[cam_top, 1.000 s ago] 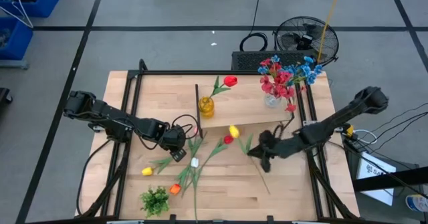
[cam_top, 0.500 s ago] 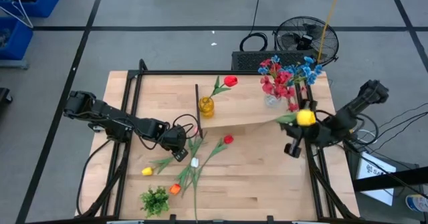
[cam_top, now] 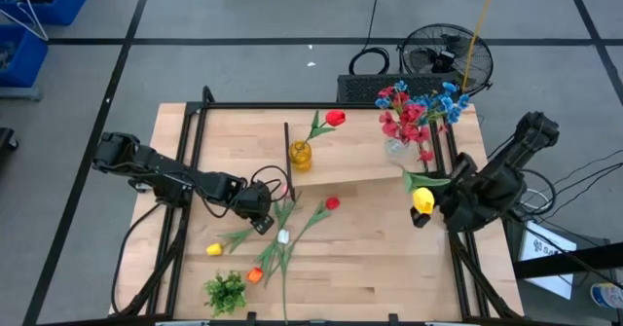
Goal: Pick and place flowers into a vace then onto a shelf
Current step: Put the right yellow flower into the transparent vase
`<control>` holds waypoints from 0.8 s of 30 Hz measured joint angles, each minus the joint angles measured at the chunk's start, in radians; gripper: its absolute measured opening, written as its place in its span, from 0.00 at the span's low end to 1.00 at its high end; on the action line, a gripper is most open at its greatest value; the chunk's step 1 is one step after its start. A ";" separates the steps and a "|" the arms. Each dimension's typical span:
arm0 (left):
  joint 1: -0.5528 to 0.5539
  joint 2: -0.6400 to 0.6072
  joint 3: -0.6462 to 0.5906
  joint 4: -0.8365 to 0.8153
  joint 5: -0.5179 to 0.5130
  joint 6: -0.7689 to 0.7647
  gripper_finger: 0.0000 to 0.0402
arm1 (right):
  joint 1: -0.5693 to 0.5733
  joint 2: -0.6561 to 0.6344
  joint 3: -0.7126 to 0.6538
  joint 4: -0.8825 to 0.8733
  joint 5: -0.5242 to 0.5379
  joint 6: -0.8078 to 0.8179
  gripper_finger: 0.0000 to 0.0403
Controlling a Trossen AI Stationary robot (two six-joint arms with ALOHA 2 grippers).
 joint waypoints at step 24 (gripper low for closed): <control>0.000 0.000 0.000 0.002 -0.012 -0.003 0.39 | 0.009 -0.030 0.000 0.068 0.119 -0.358 0.00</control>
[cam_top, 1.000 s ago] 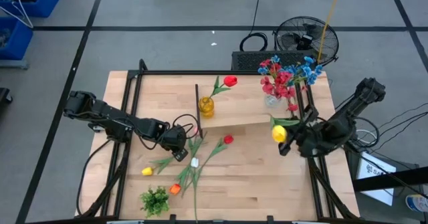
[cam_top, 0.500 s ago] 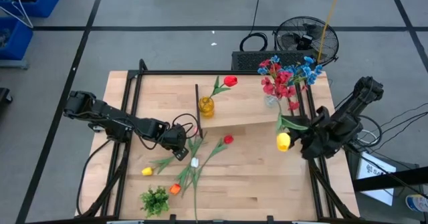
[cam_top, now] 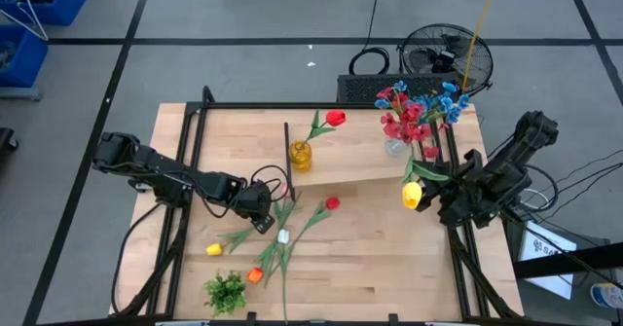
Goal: Pick and place flowers into a vace then onto a shelf
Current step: Put the right yellow flower into the transparent vase
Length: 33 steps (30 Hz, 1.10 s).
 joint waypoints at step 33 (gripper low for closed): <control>0.000 0.000 0.000 0.003 0.000 0.000 0.39 | -0.249 -0.051 -0.092 0.025 -0.011 0.334 0.05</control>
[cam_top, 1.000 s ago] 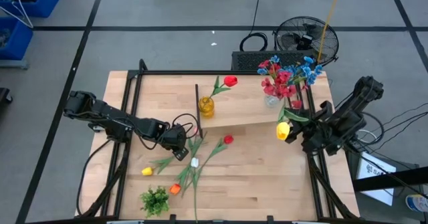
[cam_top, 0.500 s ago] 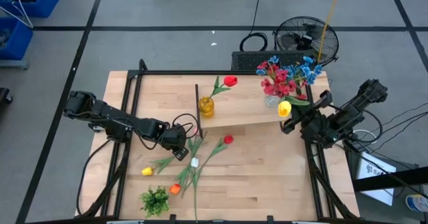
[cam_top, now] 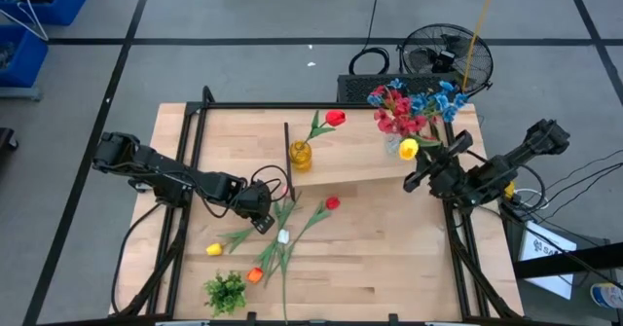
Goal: Pick and place flowers into a vace then onto a shelf
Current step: Put the right yellow flower into the transparent vase
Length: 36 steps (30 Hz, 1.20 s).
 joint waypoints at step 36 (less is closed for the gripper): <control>0.000 0.000 0.000 0.000 0.001 -0.004 0.39 | -0.005 -0.023 0.000 0.066 0.158 0.194 0.46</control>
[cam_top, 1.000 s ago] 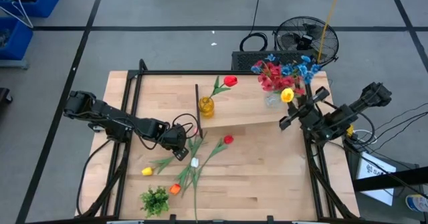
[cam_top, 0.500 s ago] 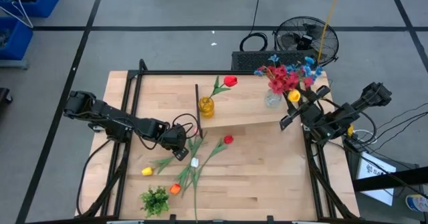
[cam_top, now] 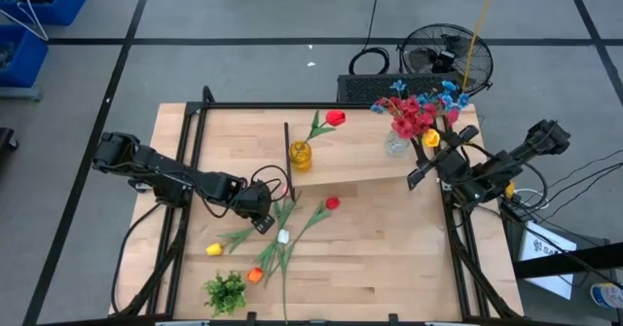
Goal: Pick and place flowers into a vace then onto a shelf
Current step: Put the right yellow flower into the transparent vase
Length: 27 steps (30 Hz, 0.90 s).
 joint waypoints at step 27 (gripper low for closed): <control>-0.001 0.000 0.000 0.001 0.010 -0.049 0.39 | 0.281 -0.032 -0.023 -0.078 0.081 0.062 0.46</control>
